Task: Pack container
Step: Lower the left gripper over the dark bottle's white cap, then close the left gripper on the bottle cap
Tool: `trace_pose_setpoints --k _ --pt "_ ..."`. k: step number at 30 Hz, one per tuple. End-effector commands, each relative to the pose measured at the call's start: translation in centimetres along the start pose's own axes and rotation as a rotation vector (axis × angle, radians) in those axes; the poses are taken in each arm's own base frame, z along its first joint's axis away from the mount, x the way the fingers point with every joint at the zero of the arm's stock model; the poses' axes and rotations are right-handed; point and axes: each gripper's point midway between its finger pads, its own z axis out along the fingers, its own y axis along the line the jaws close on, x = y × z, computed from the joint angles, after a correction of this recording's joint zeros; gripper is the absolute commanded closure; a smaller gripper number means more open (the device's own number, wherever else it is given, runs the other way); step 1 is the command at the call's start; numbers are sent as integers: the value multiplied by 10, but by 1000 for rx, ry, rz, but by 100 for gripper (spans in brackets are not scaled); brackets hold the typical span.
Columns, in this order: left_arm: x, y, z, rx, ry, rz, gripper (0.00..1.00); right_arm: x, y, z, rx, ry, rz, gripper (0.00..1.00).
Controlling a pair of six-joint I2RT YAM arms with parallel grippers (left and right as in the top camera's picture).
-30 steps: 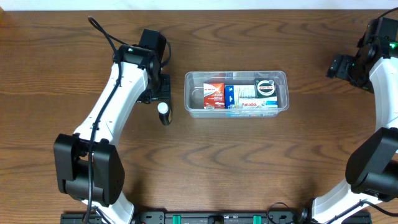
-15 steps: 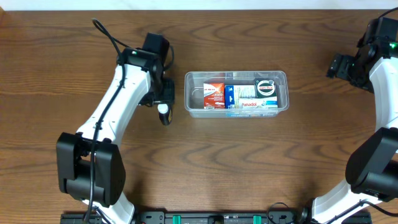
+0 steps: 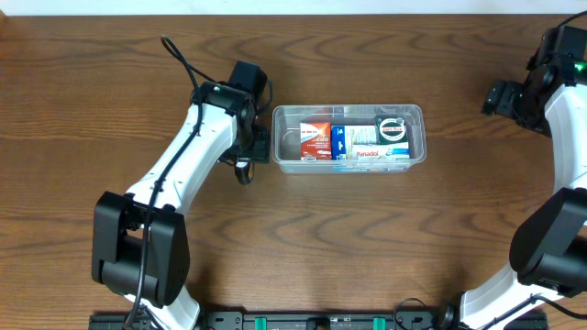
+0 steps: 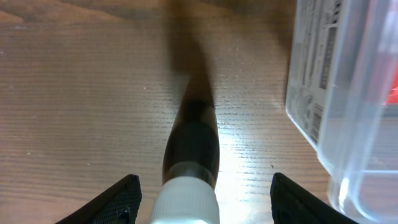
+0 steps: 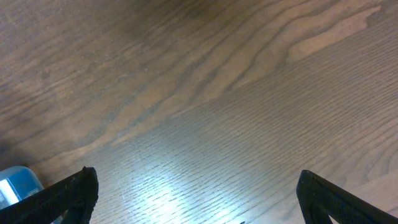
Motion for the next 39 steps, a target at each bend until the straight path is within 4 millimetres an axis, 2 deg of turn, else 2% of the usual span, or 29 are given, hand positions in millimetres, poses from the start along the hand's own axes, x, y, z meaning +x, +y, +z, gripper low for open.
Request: trace_pose_setpoints --k 1,7,11,13,39 --pt "6 6 11 -23 23 3 32 -5 -3 -9 3 -25 -5 1" --pt "6 5 18 -19 12 3 33 -5 -3 -9 3 -25 -5 1" --pt "0 4 18 -13 -11 2 44 -5 -3 -9 3 -25 -5 1" --pt "0 3 18 -12 -14 2 45 -5 -3 -9 3 -25 -5 1" --pt "10 7 18 -25 29 3 46 -5 -3 -9 3 -25 -4 1"
